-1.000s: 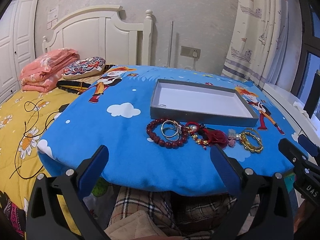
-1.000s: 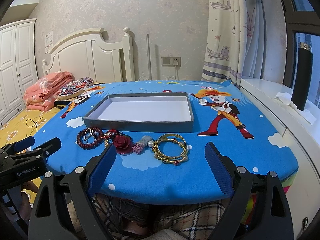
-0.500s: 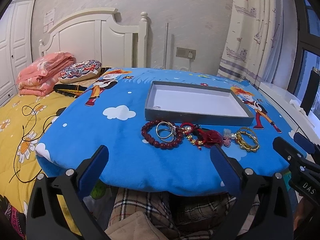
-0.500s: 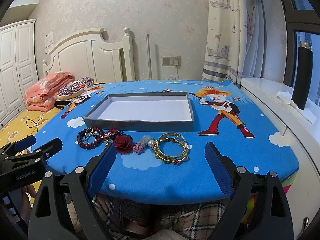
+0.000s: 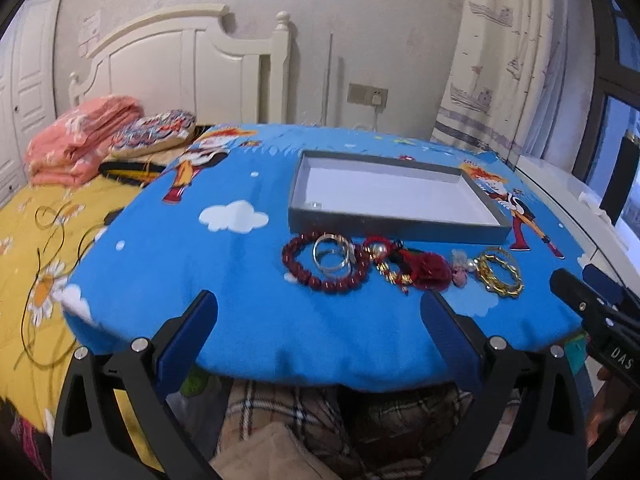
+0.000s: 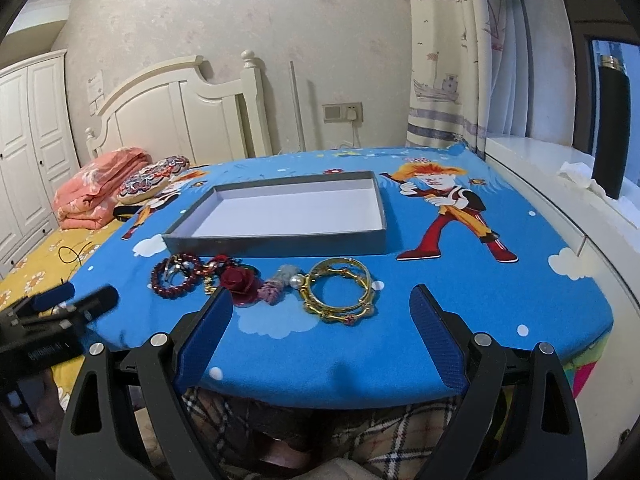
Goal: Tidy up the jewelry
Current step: 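Grasp the silver hoop rings with the left tool while the right tool grasps the gold bangle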
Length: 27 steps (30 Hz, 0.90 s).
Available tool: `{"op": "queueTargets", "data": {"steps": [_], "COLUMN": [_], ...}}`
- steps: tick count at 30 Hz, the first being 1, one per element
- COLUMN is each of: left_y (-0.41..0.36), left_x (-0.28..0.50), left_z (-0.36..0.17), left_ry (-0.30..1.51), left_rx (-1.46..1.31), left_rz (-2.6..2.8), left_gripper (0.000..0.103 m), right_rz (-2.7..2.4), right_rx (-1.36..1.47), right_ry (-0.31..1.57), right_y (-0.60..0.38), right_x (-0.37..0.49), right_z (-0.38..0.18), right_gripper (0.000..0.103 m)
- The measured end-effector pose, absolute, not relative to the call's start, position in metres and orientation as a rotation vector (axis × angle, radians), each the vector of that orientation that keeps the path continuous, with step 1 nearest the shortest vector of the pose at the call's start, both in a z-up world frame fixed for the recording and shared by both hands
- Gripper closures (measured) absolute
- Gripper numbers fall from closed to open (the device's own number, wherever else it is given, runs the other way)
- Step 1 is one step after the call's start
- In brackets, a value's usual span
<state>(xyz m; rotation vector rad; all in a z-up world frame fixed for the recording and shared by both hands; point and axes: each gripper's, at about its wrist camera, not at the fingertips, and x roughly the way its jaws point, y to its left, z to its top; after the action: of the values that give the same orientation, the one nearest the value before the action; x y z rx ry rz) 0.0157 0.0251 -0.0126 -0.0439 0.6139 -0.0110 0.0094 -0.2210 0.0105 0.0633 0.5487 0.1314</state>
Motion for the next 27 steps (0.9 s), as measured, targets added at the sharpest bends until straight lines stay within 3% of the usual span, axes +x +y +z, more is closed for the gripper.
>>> {"op": "queueTargets", "data": {"steps": [8,16,20,27], "left_y": [0.033,0.026,0.023,0.022], "left_x": [0.046,0.084,0.098,0.115], "left_z": [-0.034,-0.044,-0.056,-0.070], "left_ry": [0.617,0.599,0.606,0.619], "left_rx": [-0.004,-0.021,-0.026,-0.025], "left_rz": [0.011,-0.006,-0.025,-0.046], "left_gripper": [0.006,0.007,0.012,0.019], "right_rz": [0.093,0.120,0.115,0.122], "right_rx": [0.040,0.044,0.048,0.048], "right_ry": [0.486,0.543,0.587,0.627], "right_y": [-0.230,-0.230,-0.230,-0.227], "right_x": [0.020,0.046,0.062,0.078], "right_z": [0.007,-0.011,-0.022,-0.036], "right_gripper": [0.019,0.026,0.031,0.031]}}
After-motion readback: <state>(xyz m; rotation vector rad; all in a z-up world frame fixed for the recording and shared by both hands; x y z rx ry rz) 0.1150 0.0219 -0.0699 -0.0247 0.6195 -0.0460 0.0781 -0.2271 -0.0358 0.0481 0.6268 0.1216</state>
